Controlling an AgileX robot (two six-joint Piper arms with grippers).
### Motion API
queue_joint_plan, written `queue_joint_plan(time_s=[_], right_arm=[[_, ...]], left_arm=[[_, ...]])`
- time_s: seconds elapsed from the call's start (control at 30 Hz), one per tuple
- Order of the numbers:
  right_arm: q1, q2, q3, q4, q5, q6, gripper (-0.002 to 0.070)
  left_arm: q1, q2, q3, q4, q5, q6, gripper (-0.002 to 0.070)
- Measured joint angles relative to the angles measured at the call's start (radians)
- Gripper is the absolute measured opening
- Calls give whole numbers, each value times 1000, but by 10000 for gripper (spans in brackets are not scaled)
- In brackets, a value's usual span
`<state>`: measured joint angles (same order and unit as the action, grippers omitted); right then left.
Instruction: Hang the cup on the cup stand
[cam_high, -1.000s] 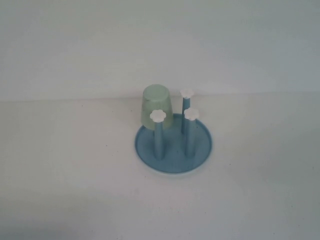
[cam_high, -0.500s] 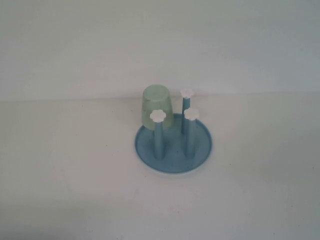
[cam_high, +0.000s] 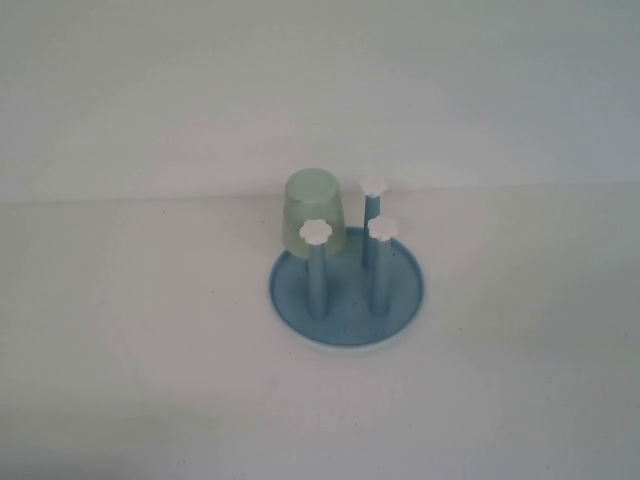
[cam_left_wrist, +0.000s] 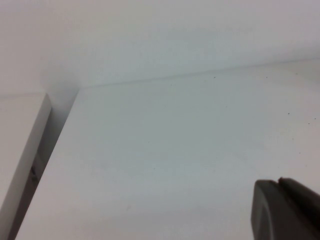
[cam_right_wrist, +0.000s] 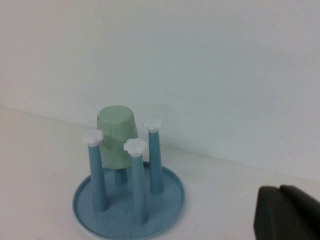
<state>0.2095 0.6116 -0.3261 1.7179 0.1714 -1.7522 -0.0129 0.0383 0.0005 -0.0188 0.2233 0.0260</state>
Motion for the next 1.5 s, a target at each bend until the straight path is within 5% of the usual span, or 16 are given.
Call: queue_joint_plan(time_s=[0.5,0.87,0.97,1.13,1.23,1.5], right_arm=[[-281,-326,79,2,11,0,1],[-292,-341,100,-18,1,30,1],[-294,-345,100,-251,18,277,1],[-308,-352,102,-986,175,1027,1],[-320,-375,128,-1241,238,1357,1],[-321,-585,330,-1459,236,1642,1]], left_arm=[[0,0,0,0,0,2,0],[0,0,0,0,0,2,0],[0,2,0,0,0,2,0],[0,2,0,0,0,2,0],[0,2,0,0,0,0,0],[0,2,0,0,0,0,0]])
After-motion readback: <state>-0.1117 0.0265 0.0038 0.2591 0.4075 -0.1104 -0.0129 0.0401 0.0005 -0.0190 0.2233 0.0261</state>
